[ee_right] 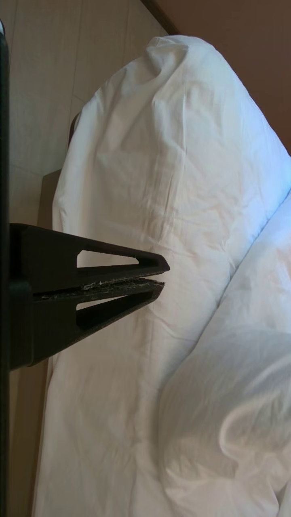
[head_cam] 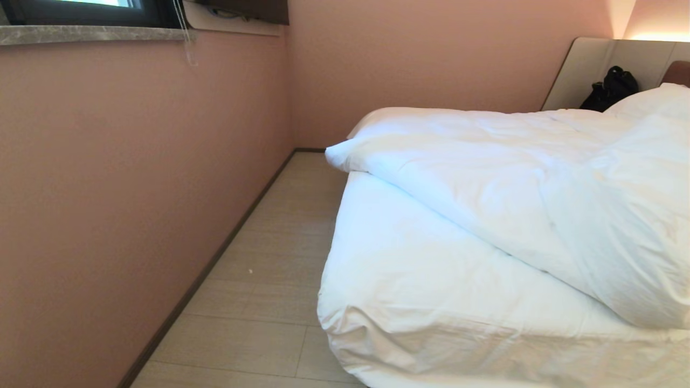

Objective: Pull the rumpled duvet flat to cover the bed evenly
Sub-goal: Hold the folded corner of the quilt

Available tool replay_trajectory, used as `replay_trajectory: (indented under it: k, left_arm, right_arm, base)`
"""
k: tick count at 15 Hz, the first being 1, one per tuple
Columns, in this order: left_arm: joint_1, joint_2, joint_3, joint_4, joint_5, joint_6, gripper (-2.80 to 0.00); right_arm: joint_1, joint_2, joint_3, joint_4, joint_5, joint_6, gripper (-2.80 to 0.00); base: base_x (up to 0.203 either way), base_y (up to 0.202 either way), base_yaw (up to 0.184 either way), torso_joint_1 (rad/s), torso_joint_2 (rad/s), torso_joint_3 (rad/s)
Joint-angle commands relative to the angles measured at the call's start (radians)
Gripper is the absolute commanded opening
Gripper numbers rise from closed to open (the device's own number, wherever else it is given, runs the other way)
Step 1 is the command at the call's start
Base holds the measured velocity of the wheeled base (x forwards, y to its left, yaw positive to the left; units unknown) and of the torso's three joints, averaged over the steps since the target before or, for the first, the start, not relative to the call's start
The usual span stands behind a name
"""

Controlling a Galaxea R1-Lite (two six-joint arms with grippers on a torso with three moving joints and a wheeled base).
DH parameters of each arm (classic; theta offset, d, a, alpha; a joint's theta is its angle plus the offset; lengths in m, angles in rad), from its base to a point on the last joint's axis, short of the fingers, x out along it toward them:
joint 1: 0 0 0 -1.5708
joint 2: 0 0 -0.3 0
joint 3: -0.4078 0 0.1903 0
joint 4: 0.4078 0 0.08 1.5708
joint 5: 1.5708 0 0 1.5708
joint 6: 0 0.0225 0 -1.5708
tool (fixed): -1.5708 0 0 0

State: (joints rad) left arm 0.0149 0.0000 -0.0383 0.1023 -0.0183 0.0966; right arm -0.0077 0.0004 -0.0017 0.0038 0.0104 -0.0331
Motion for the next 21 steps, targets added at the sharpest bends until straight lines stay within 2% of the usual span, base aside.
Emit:
replay_trajectory:
  k: [1, 21]
  left_arm:
    - [0.0, 0.002, -0.002, 0.0, -0.002, 0.002, -2.8]
    - [0.0, 0.002, 0.0, 0.0, -0.003, 0.0, -2.8]
  right_arm:
    - [0.0, 0.001, 0.001, 0.0, 0.0, -0.001, -2.8]
    - [0.0, 0.001, 0.0, 0.0, 0.0, -0.001, -2.8]
  base:
    - [0.0, -0.195, 0.0, 0.002, 0.01, 0.007]
    - [0.0, -0.194, -0.001, 0.002, 0.0, 0.002]
